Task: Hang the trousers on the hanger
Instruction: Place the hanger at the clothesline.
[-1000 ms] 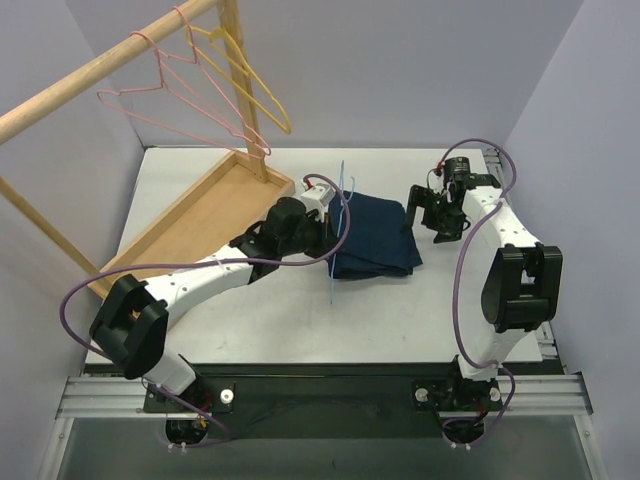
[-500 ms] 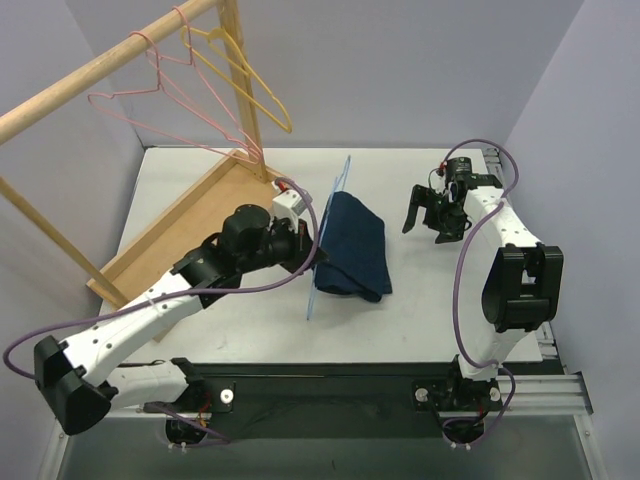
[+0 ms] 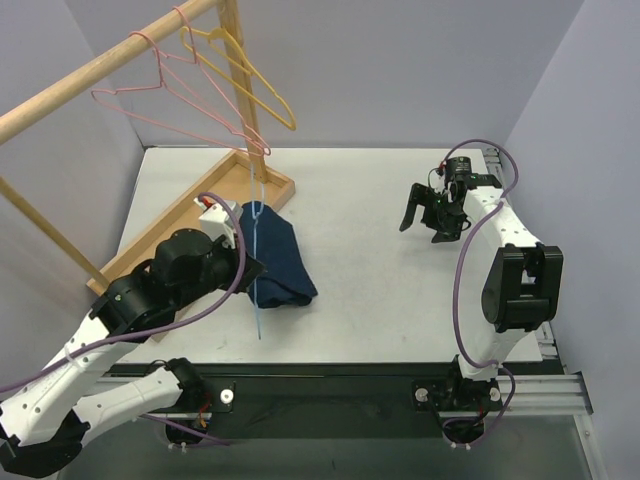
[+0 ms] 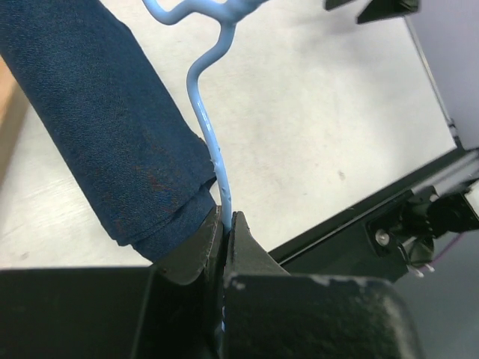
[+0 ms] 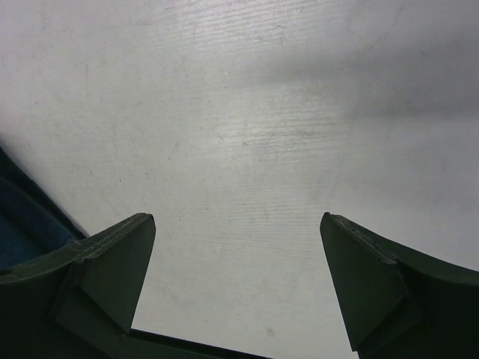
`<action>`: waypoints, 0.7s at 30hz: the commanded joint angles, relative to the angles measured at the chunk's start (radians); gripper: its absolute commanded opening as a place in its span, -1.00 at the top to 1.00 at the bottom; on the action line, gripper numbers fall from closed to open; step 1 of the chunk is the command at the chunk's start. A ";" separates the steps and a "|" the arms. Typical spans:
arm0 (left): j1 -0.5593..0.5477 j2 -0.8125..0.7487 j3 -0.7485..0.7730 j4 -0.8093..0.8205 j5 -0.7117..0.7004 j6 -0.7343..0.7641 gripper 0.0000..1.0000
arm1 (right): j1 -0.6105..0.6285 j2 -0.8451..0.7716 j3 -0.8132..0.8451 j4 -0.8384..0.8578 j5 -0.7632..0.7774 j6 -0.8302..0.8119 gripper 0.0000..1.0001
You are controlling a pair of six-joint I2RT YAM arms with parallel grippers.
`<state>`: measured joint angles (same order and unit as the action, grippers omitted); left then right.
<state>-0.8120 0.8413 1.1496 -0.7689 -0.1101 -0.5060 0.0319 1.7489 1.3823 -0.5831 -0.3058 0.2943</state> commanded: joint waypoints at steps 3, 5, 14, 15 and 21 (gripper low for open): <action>0.005 -0.016 0.200 -0.191 -0.331 -0.086 1.00 | 0.005 0.024 0.043 -0.009 -0.033 0.014 -0.98; 0.007 -0.002 0.229 -0.242 -0.391 -0.101 1.00 | 0.005 0.030 0.047 -0.009 -0.036 0.014 -0.98; 0.034 0.083 0.407 -0.193 -0.655 -0.045 1.00 | 0.005 0.035 0.038 -0.006 -0.042 0.006 -0.97; 0.042 0.100 0.433 -0.178 -0.665 -0.022 1.00 | 0.005 0.035 0.038 -0.006 -0.044 0.008 -0.97; 0.290 0.246 0.627 -0.090 -0.519 0.113 1.00 | 0.007 0.044 0.044 -0.004 -0.055 0.008 -0.97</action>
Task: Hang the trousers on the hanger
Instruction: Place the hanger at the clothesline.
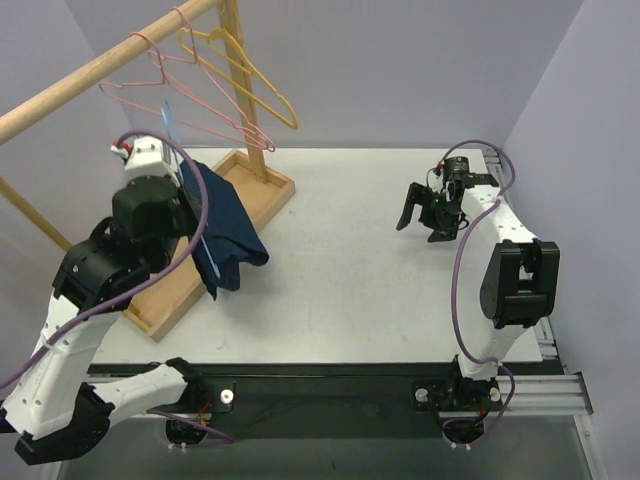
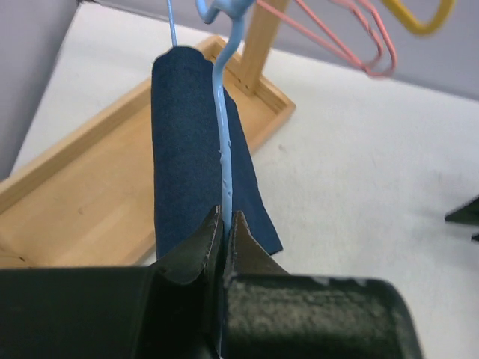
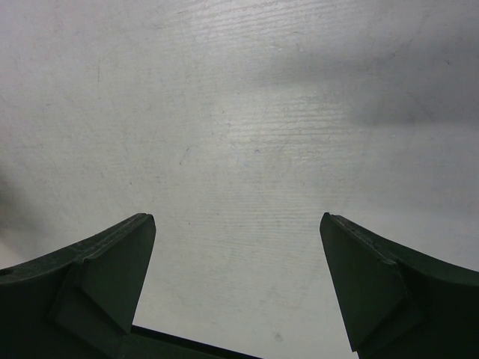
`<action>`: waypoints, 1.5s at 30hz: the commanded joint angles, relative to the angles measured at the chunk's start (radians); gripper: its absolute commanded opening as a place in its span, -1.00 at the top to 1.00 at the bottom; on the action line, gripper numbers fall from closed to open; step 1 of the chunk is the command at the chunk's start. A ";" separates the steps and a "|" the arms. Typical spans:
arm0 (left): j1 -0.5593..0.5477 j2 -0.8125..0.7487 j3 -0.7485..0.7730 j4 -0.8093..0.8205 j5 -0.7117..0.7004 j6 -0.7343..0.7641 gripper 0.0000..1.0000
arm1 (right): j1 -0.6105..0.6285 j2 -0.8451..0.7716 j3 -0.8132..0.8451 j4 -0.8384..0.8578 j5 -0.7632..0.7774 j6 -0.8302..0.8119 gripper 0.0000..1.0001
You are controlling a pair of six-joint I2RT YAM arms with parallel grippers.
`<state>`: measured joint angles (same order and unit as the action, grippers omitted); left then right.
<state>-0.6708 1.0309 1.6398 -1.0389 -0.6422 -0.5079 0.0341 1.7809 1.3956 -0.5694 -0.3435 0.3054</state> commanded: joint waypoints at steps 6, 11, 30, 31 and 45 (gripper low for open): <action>0.250 0.156 0.218 0.263 0.115 0.134 1.00 | 0.004 0.014 0.026 -0.020 -0.020 -0.012 -0.97; 0.295 0.215 0.293 0.316 0.113 0.152 1.00 | 0.004 0.017 0.020 -0.020 -0.023 -0.015 -0.96; 0.661 0.259 0.197 0.442 0.420 -0.055 1.00 | 0.004 0.009 0.002 -0.020 -0.034 -0.023 -0.96; 0.665 0.258 0.181 0.451 0.438 -0.067 1.00 | 0.004 0.009 -0.001 -0.020 -0.034 -0.025 -0.96; 0.723 0.147 -0.084 0.508 0.561 -0.044 0.46 | 0.004 -0.034 -0.006 -0.023 -0.034 -0.020 -0.96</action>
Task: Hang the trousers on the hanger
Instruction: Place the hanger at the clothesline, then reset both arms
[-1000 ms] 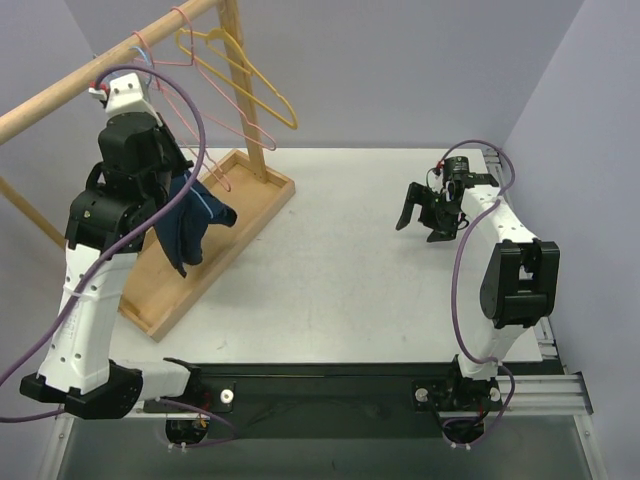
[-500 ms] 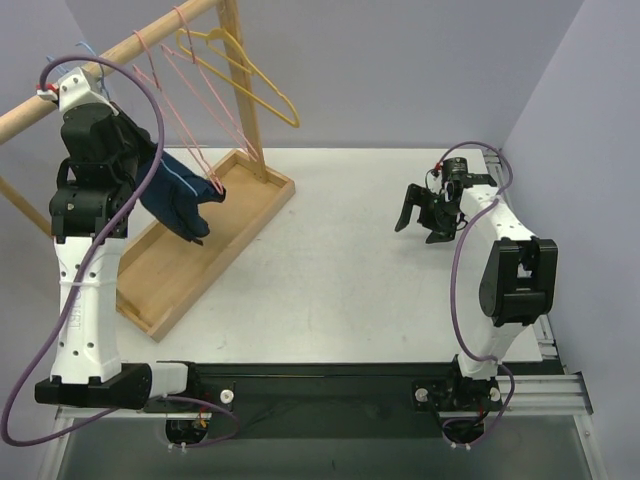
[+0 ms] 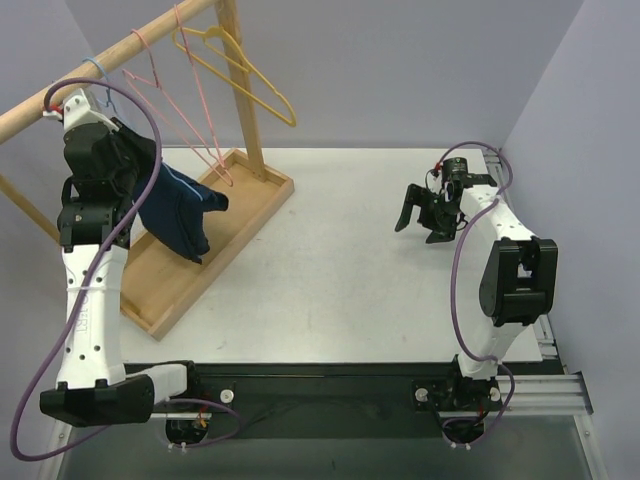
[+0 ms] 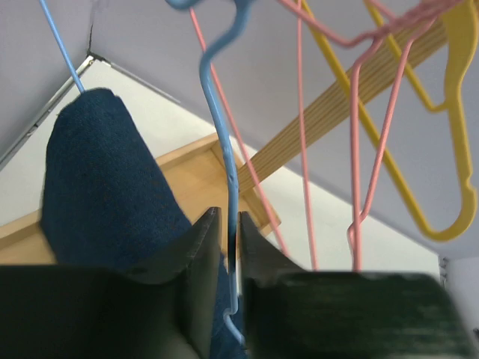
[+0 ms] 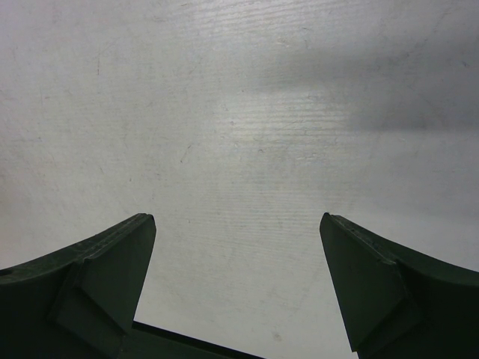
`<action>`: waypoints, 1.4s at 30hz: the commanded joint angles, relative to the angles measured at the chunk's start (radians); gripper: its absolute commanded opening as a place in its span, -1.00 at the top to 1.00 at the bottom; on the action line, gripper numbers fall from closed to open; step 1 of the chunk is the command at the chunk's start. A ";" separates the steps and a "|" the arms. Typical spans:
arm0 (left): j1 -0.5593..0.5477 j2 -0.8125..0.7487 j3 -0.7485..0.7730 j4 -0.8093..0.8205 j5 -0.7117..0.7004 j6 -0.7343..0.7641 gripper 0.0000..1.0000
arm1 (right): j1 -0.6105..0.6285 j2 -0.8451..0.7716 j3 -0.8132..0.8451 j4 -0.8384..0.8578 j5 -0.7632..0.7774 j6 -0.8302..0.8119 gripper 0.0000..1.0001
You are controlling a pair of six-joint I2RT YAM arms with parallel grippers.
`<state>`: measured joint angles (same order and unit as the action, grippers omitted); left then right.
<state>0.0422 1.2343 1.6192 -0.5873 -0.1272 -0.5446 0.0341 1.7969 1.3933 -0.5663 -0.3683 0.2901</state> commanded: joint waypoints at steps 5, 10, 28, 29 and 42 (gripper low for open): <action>0.008 -0.122 -0.128 0.049 0.054 0.029 -0.70 | 0.006 -0.086 -0.010 -0.030 -0.011 -0.002 -0.96; 0.010 -0.237 -0.226 0.043 0.023 0.052 -0.95 | 0.016 -0.125 -0.030 -0.033 -0.006 0.006 -0.96; 0.010 -0.613 -0.551 -0.045 -0.042 0.206 -0.95 | 0.193 -0.513 -0.168 -0.018 0.215 0.027 -0.96; 0.010 -0.616 -0.556 -0.048 -0.040 0.204 -0.95 | 0.207 -0.531 -0.206 0.003 0.232 0.027 -0.96; 0.008 -0.625 -0.587 -0.049 -0.028 0.216 -0.95 | 0.236 -0.746 -0.373 0.109 0.319 0.107 -0.96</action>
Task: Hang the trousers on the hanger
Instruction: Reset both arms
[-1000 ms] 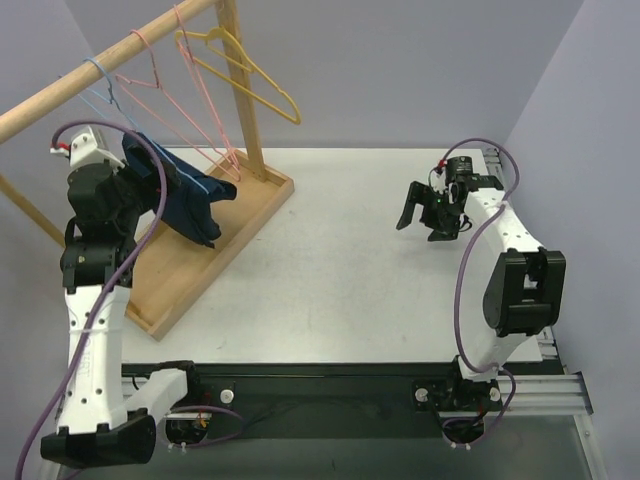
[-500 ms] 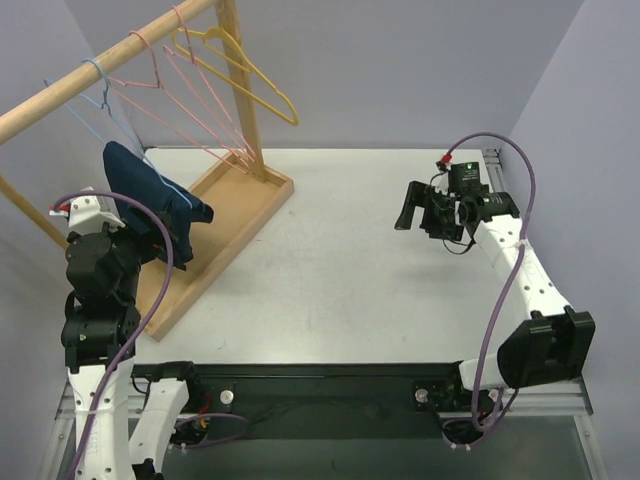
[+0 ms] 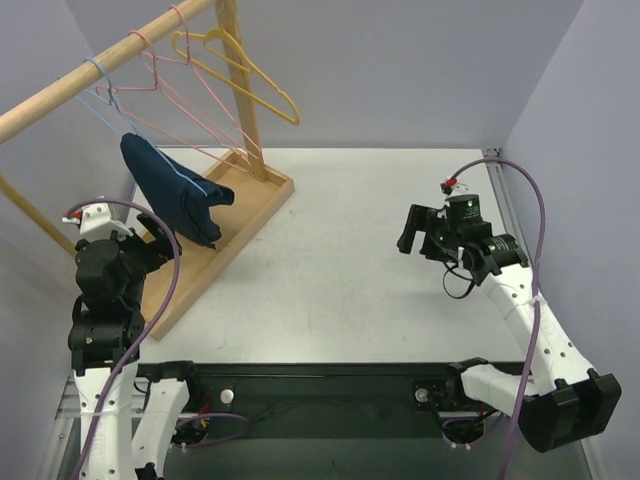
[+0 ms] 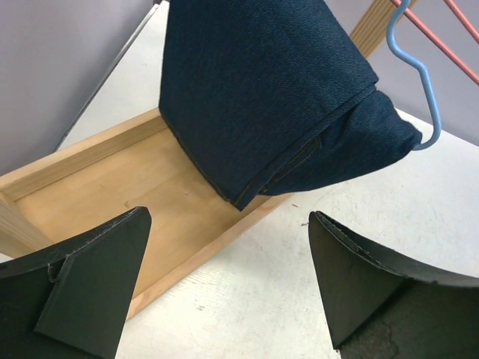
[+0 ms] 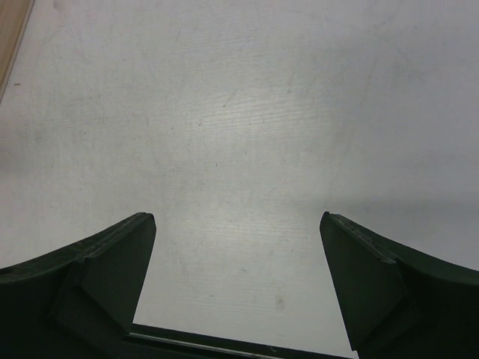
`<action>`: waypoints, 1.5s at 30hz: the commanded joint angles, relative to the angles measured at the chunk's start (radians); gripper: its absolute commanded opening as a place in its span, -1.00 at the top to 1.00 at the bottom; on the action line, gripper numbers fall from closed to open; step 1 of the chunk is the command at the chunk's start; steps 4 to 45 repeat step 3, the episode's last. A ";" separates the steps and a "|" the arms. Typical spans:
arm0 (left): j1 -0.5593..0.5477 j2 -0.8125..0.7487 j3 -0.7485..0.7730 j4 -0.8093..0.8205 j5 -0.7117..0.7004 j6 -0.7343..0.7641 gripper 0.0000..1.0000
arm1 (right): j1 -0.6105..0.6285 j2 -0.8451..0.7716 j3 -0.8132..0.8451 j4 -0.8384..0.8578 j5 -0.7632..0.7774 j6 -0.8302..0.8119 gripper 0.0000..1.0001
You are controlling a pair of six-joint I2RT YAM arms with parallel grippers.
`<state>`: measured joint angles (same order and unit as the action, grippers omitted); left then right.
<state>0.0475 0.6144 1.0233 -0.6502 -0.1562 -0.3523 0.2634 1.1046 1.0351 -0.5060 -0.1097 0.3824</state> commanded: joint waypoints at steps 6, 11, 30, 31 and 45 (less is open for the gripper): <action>0.005 -0.004 0.001 0.021 0.004 0.032 -0.95 | 0.007 -0.071 -0.024 0.050 0.074 0.012 -0.96; 0.005 -0.004 0.001 0.021 0.004 0.032 -0.95 | 0.007 -0.071 -0.024 0.050 0.074 0.012 -0.96; 0.005 -0.004 0.001 0.021 0.004 0.032 -0.95 | 0.007 -0.071 -0.024 0.050 0.074 0.012 -0.96; 0.005 -0.004 0.001 0.021 0.004 0.032 -0.95 | 0.007 -0.071 -0.024 0.050 0.074 0.012 -0.96; 0.005 -0.004 0.001 0.021 0.004 0.032 -0.95 | 0.007 -0.071 -0.024 0.050 0.074 0.012 -0.96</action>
